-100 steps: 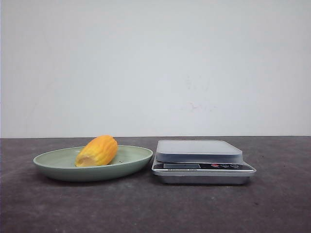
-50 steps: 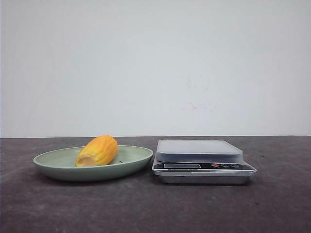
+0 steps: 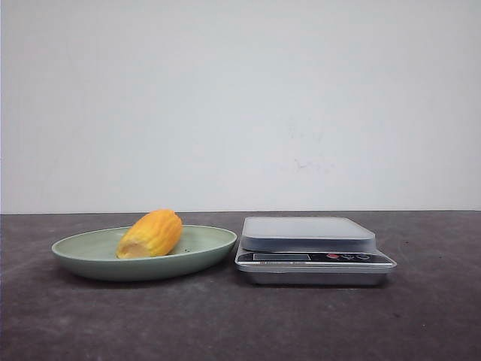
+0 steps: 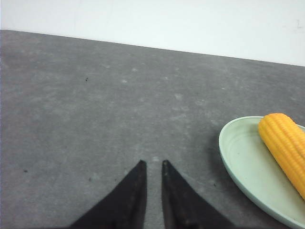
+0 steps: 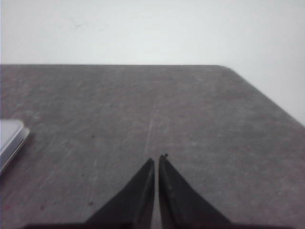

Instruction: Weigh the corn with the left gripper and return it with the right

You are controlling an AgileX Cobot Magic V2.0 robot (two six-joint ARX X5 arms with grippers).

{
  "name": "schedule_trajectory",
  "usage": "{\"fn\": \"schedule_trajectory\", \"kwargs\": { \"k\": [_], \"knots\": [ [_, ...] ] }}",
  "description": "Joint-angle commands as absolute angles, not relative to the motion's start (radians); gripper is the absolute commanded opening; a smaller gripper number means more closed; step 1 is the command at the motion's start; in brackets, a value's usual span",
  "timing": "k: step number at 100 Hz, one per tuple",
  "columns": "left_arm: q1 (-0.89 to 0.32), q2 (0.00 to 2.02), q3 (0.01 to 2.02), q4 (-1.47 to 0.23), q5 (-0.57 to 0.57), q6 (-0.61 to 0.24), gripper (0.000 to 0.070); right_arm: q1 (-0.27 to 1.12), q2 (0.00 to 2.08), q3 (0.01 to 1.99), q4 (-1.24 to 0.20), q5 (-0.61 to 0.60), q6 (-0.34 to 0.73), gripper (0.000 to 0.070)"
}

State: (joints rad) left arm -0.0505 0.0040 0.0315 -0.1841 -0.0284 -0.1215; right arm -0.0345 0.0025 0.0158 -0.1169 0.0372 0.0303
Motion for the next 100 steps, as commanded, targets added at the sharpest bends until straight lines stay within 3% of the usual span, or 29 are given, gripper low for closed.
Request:
{"fn": "schedule_trajectory", "kwargs": {
  "k": [1, 7, 100],
  "knots": [
    [-0.051, 0.003, 0.014, -0.187, -0.03, -0.109, 0.0012, -0.036, 0.004, 0.014, -0.14, 0.034, 0.033, 0.0009],
    [-0.051, 0.003, 0.014, -0.187, -0.03, -0.109, 0.0012, -0.036, 0.004, 0.014, -0.184, 0.033, 0.032, 0.0009],
    [-0.051, 0.003, 0.014, -0.187, -0.03, -0.109, 0.0012, -0.035, 0.004, 0.014, -0.157, 0.0, 0.056, 0.0009]
  ]
}}
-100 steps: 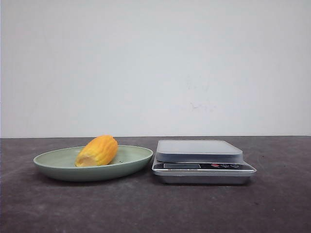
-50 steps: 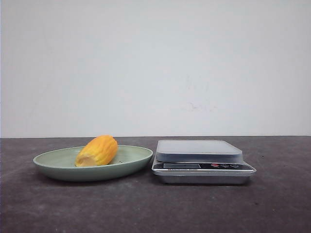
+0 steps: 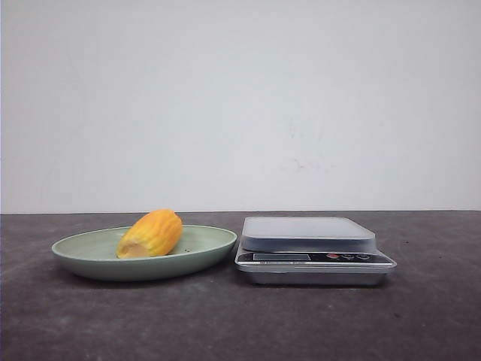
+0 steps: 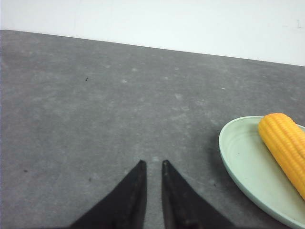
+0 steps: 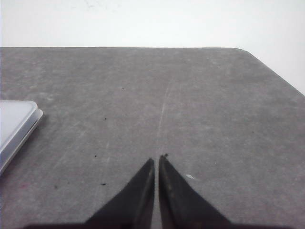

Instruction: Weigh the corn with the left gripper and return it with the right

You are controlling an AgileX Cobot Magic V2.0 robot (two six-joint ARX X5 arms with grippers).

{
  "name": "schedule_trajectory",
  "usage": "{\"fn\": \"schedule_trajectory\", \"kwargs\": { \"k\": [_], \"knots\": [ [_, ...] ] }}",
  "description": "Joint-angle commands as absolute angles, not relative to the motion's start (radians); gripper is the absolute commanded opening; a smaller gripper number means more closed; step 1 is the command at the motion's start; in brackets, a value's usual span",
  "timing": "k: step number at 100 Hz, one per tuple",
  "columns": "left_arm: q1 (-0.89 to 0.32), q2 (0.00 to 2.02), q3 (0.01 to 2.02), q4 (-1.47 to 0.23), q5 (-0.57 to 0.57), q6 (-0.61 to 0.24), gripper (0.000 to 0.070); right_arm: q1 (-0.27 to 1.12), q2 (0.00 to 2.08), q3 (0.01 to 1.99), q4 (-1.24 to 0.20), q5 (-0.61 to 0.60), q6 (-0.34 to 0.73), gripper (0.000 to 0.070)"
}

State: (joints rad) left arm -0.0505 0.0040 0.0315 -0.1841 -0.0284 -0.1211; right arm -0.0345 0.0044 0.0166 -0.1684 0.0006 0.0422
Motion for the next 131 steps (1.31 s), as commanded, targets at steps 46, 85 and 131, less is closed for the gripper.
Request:
{"fn": "schedule_trajectory", "kwargs": {
  "k": [46, 85, 131],
  "knots": [
    [-0.051, 0.003, 0.014, -0.187, -0.03, -0.109, 0.0012, -0.035, 0.004, 0.014, -0.157, 0.0, 0.056, 0.0009],
    [-0.054, 0.003, 0.014, -0.187, -0.03, -0.109, 0.0012, -0.035, 0.004, 0.014, -0.157, 0.0, 0.056, 0.0009],
    [-0.114, 0.003, 0.014, -0.187, -0.03, -0.109, 0.0012, -0.035, 0.004, 0.014, -0.157, 0.0, 0.056, 0.0009]
  ]
}}
